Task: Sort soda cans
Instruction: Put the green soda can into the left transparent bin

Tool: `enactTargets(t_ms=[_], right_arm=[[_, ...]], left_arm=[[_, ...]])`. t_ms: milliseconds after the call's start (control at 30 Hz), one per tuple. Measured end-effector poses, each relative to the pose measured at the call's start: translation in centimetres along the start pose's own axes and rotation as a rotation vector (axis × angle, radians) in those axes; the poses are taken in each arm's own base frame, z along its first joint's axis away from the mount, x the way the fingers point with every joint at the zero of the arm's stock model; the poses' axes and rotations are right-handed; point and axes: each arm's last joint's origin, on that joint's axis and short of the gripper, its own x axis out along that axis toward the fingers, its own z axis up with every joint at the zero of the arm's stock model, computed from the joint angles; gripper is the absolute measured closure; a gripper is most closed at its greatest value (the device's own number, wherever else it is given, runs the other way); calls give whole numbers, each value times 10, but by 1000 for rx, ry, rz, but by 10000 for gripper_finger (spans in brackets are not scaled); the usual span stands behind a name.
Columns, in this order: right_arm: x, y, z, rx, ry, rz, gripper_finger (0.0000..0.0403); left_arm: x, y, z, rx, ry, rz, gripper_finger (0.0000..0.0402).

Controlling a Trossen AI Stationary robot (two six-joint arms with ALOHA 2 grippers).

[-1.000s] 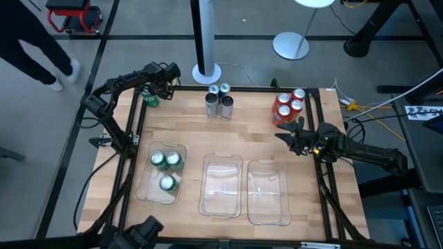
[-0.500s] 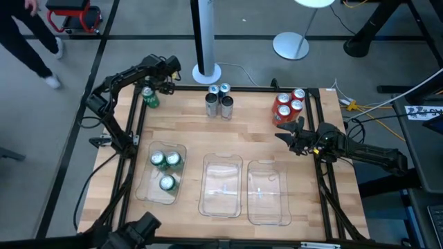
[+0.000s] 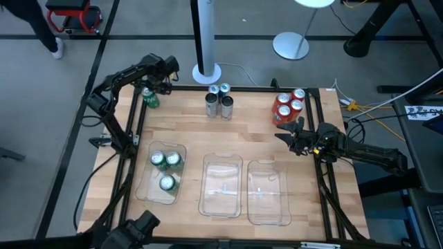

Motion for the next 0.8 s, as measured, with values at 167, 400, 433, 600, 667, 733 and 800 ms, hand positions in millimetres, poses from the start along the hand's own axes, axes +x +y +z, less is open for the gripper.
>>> enactTargets(t_ms=[167, 400, 433, 600, 667, 733, 800], right_arm=[[0, 0, 0, 0, 0, 0, 125], [0, 0, 0, 0, 0, 0, 125], [0, 0, 0, 0, 0, 0, 125], [0, 0, 0, 0, -1, 1, 125], [0, 0, 0, 0, -3, 1, 125], [0, 0, 0, 1, -5, 2, 125], [0, 0, 0, 1, -6, 2, 125]], left_arm=[[9, -7, 0, 21, 35, 54, 37], [17, -13, 2, 27, 63, 51, 37], [18, -13, 2, 28, 69, 50, 37], [22, -17, 3, 35, 83, 54, 37], [25, -18, 4, 27, 91, 47, 37], [31, -19, 4, 28, 95, 27, 36], [36, -20, 3, 30, 87, 17, 36]])
